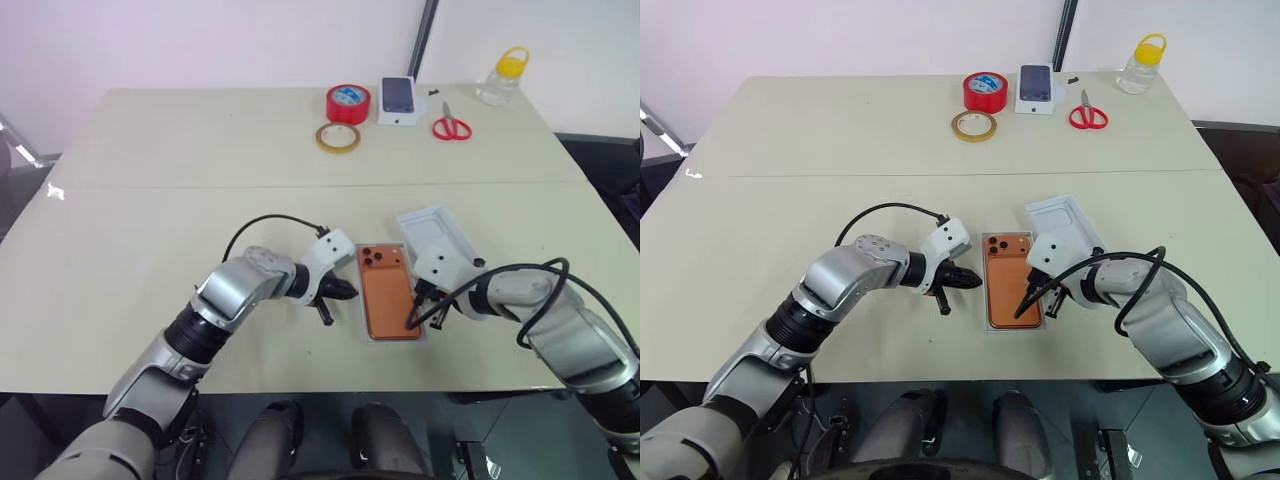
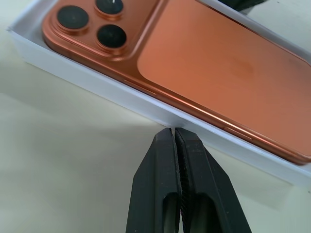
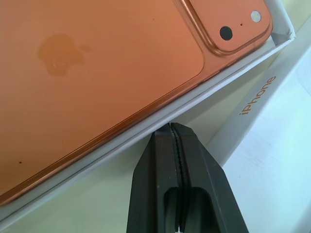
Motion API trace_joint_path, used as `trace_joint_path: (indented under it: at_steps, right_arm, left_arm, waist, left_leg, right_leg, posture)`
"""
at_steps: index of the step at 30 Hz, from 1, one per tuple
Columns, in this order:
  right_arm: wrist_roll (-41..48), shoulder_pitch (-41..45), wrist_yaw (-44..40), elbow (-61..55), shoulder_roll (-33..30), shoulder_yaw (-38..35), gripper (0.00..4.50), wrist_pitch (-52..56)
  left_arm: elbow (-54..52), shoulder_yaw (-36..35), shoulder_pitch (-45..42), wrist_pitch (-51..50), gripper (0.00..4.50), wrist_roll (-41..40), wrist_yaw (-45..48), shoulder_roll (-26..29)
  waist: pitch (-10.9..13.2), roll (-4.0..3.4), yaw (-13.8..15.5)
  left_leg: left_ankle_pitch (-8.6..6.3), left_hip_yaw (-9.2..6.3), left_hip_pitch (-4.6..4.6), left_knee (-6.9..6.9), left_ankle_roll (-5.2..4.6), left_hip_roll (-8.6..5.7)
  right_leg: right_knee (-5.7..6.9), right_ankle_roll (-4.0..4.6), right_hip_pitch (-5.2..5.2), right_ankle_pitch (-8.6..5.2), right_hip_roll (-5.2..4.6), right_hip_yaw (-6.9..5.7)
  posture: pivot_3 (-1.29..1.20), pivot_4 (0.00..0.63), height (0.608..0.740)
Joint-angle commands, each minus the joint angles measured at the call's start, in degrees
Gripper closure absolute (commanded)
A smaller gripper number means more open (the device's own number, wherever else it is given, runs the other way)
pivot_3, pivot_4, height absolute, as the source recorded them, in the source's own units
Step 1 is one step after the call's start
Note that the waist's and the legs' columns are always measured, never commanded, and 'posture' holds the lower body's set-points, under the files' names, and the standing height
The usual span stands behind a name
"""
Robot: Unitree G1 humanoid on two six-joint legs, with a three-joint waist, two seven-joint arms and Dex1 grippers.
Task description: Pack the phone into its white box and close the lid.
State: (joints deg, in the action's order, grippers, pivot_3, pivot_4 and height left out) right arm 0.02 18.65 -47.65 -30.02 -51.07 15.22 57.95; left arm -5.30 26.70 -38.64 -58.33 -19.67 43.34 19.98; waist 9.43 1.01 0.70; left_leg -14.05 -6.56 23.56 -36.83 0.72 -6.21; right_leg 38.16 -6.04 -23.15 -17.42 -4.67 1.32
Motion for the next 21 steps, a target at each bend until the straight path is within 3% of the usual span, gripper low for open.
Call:
trace_joint_path:
  at_steps: [1,6,7,10,14,15,21]
  right_arm:
    - [0.9,0.5,-0.5,0.6,-2.0,-2.4,4.50,-2.0]
    - [3.6,-0.9,-3.4,0.7,-5.5,-6.0,4.50,-4.2]
    - [4.5,-1.3,-4.3,0.7,-6.2,-7.1,4.25,-4.6]
    - [8.8,-1.2,-6.6,0.4,-7.0,-12.4,3.26,-3.4]
    - [12.5,1.1,-6.0,1.0,-6.2,-16.1,0.98,0.8]
    - [13.7,2.0,-5.7,1.5,-5.6,-16.6,0.65,3.3]
    - [13.9,7.7,1.6,9.3,-0.7,-12.9,0.65,13.7]
  left_arm:
    - [-2.7,-1.4,0.2,-0.2,4.36,-1.0,0.8,0.3]
    - [-2.2,-3.6,1.4,0.1,4.36,-0.9,1.3,3.5]
    - [-2.3,-4.2,1.8,0.3,4.45,-1.0,1.6,4.4]
    - [-2.5,-6.9,3.5,1.9,4.50,-1.3,2.6,7.6]
    - [-3.2,-10.0,5.1,5.7,4.50,-2.0,4.2,9.4]
    - [-3.9,-11.5,5.8,8.2,4.50,-2.6,5.3,9.9]
    - [-8.5,-11.8,10.8,20.8,4.50,-1.9,11.9,13.3]
  waist:
    - [0.0,0.00,0.0]
    - [0.0,0.00,-0.1]
    - [0.0,0.00,-0.1]
    - [0.0,-0.01,-0.2]
    - [0.0,0.00,0.0]
    - [0.0,-0.01,0.0]
    - [0.0,-0.02,0.0]
  left_leg:
    - [0.00,0.00,0.00,0.00,0.00,0.00]
    - [0.00,0.00,0.00,-0.01,0.00,0.00]
    - [0.00,0.00,0.00,-0.01,0.00,0.01]
    - [0.00,0.01,0.00,-0.01,-0.01,0.04]
    - [-0.01,0.00,-0.01,-0.02,-0.02,0.04]
    - [-0.02,0.00,0.00,-0.02,-0.02,0.04]
    - [-0.02,0.01,0.00,-0.02,-0.02,0.04]
  right_leg:
    - [0.00,0.00,0.00,0.00,0.00,0.00]
    - [0.00,0.00,0.00,0.00,0.00,0.00]
    - [0.01,0.00,0.00,0.00,0.01,0.00]
    - [0.02,0.00,0.00,0.00,0.03,0.00]
    - [0.01,0.00,0.00,0.00,0.02,0.00]
    - [0.00,0.00,0.01,0.00,0.01,0.00]
    - [-0.02,0.02,0.01,0.00,-0.02,0.01]
  posture:
    - [0.00,0.150,0.740]
    - [0.00,0.150,0.740]
    - [0.00,0.150,0.740]
    - [0.00,0.150,0.740]
    - [0.00,0.150,0.740]
    - [0.00,0.150,0.740]
    - [0.00,0.150,0.740]
